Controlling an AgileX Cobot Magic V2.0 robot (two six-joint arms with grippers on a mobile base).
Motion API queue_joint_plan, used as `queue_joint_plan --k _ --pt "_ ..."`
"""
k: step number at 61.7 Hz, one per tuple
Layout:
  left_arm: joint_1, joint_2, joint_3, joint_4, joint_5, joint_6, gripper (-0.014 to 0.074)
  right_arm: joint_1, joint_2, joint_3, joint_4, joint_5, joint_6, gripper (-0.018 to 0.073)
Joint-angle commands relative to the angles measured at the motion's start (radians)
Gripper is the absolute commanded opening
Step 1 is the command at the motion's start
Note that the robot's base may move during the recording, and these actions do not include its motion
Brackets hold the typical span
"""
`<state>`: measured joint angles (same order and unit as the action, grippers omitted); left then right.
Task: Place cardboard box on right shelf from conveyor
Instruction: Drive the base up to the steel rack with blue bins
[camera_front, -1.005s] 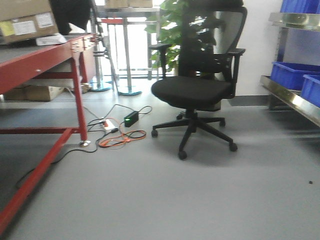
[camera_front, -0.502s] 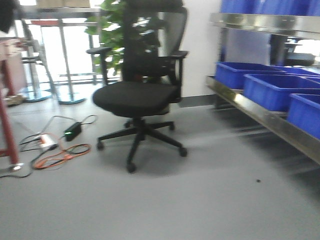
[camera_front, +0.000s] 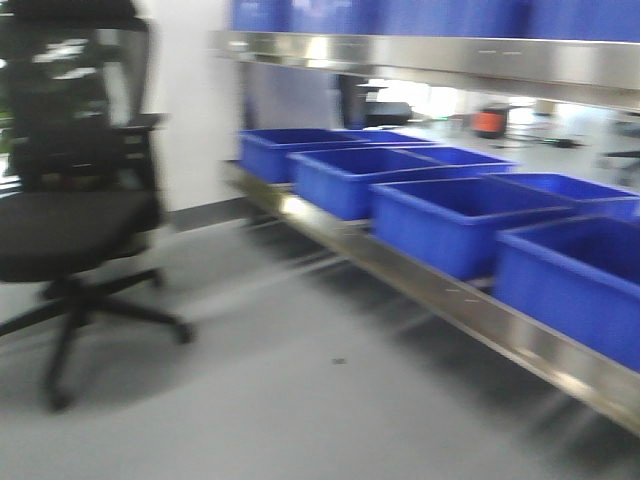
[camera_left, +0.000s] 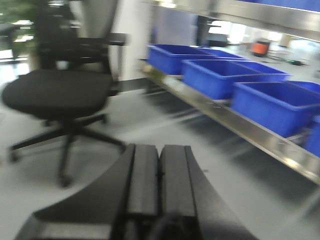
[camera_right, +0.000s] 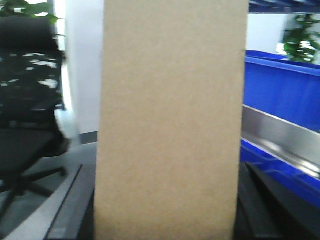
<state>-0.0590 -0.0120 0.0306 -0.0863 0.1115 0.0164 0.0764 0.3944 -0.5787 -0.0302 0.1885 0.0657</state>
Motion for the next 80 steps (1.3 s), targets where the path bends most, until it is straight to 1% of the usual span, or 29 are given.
queue_joint_plan --k 1,80 --pt "-0.003 -0.007 -0.003 -0.003 -0.078 -0.001 -0.0119 -0.002 0.008 -0.033 -0.001 -0.104 -0.005 0.0313" --pt "-0.003 -0.007 -0.003 -0.003 -0.078 -0.001 -0.0119 -0.002 0.008 -0.033 -0.001 -0.104 -0.005 0.0313"
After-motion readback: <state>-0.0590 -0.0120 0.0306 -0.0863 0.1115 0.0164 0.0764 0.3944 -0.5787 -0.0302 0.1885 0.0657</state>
